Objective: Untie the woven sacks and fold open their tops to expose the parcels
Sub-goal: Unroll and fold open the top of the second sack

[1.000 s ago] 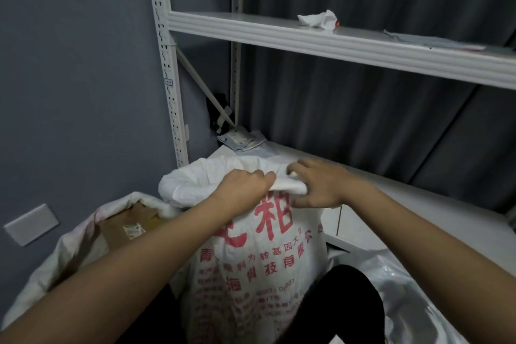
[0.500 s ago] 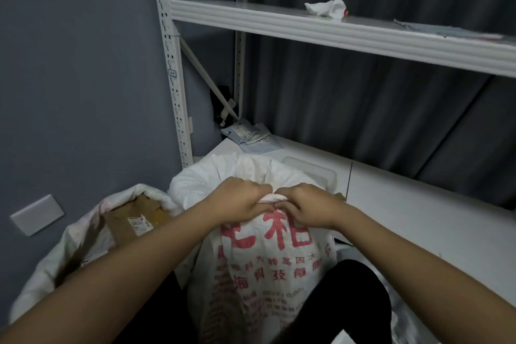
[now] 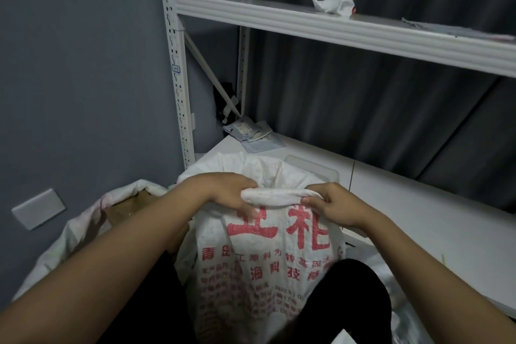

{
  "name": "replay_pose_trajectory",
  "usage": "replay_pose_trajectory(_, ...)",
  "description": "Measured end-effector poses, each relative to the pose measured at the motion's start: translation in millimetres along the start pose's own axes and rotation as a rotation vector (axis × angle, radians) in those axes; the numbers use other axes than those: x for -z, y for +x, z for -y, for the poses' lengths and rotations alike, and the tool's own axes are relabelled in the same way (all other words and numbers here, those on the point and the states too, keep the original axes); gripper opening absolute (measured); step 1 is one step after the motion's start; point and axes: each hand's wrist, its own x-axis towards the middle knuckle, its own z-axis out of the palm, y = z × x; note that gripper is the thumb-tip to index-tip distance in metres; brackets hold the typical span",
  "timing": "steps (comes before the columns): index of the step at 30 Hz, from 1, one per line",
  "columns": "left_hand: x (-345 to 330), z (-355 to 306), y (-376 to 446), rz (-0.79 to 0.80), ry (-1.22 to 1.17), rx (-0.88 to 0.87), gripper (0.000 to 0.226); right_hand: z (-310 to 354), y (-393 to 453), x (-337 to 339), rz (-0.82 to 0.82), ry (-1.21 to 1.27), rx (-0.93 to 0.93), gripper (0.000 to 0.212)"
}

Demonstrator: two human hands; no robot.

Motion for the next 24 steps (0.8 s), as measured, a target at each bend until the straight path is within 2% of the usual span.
replay_pose_trajectory(2, -4, -12, 6, -0.005, -0.11, -0.063, 0.036, 6, -3, 4, -0.017, -0.014, 0.018, 0.018)
replay_pose_trajectory(4, -11, -17, 14, -0.067, -0.054, -0.099, 0.029, 10, -8, 7, 0.002, -0.088, 0.032, 0.015)
replay_pose_trajectory(6, -20, -20, 19, -0.18, 0.153, -0.112, 0.023, 18, -14, 9, 0.11, -0.197, 0.006, 0.015)
replay_pose_trajectory(9, -37, -27, 20, -0.349, 0.621, -0.136, 0.021, 34, -20, 8, 0.284, -0.448, -0.062, 0.019)
replay_pose_trajectory(11, -49, -26, 20, -0.455, 0.842, -0.229, 0.031, 41, -17, -2, 0.205, -0.407, 0.019, 0.034)
replay_pose_trajectory(12, -52, -25, 19, -0.493, 0.853, -0.258, 0.035, 42, -13, -9, 0.155, -0.337, 0.067, 0.038)
replay_pose_trajectory(13, -52, -23, 16, -0.5, 0.777, -0.254, 0.037, 39, -8, -18, 0.116, -0.328, 0.126, 0.042)
replay_pose_trajectory(14, -50, -20, 11, -0.461, 0.616, -0.229, 0.038, 35, -5, -28, 0.084, -0.424, 0.188, 0.047)
replay_pose_trajectory(16, -43, -13, 3, -0.218, 0.164, -0.134, 0.041, 22, -1, -45, -0.061, -0.699, 0.283, 0.061)
replay_pose_trajectory(17, -40, -8, 1, -0.118, 0.011, -0.102, 0.039, 16, -2, -51, -0.139, -0.741, 0.304, 0.063)
replay_pose_trajectory(18, -38, -1, 2, -0.07, -0.025, -0.084, 0.035, 12, -4, -54, -0.205, -0.735, 0.325, 0.061)
replay_pose_trajectory(20, -39, 7, 4, -0.135, 0.136, -0.083, 0.025, 9, -3, -60, -0.224, -0.659, 0.332, 0.054)
replay_pose_trajectory(22, -46, 5, 7, -0.262, 0.46, -0.099, 0.025, 17, -1, -60, -0.048, -0.421, 0.177, 0.058)
replay_pose_trajectory(24, -52, -2, 10, -0.359, 0.661, -0.123, 0.036, 25, 6, -61, 0.017, -0.152, 0.084, 0.062)
